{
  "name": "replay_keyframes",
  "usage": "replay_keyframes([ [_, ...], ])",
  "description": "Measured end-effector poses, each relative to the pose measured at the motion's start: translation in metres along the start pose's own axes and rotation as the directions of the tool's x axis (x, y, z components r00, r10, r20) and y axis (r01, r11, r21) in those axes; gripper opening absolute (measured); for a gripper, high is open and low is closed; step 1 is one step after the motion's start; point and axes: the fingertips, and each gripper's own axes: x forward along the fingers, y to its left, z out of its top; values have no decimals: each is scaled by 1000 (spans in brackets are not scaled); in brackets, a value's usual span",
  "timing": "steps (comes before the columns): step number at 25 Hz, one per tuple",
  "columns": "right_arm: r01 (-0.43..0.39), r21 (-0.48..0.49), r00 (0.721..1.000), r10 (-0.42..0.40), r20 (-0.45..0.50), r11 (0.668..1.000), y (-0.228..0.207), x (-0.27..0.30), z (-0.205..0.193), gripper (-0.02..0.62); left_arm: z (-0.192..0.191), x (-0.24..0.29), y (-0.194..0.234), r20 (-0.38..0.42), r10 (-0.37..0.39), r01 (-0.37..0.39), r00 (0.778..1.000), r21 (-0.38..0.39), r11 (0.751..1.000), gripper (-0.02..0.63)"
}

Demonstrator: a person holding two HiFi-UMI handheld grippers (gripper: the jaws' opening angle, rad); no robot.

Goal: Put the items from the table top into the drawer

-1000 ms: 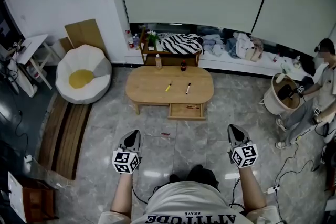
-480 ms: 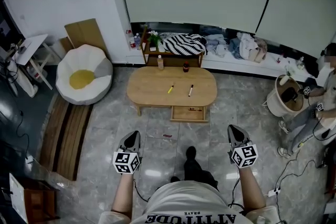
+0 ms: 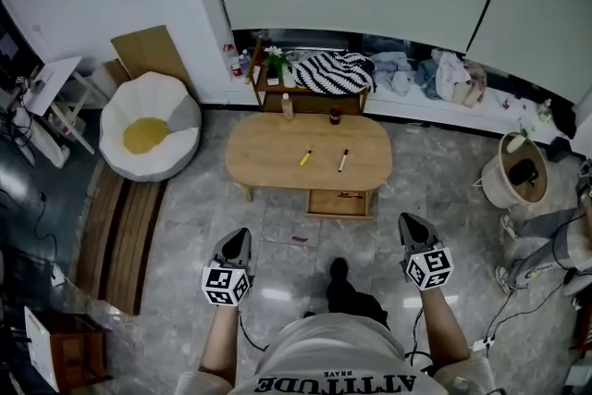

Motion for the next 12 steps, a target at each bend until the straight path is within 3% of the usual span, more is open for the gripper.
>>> replay_keyframes([
  [12, -82, 8, 995, 82, -60, 997, -68, 119, 16, 15, 23, 115, 13, -58, 52, -53, 997, -21, 998, 21],
])
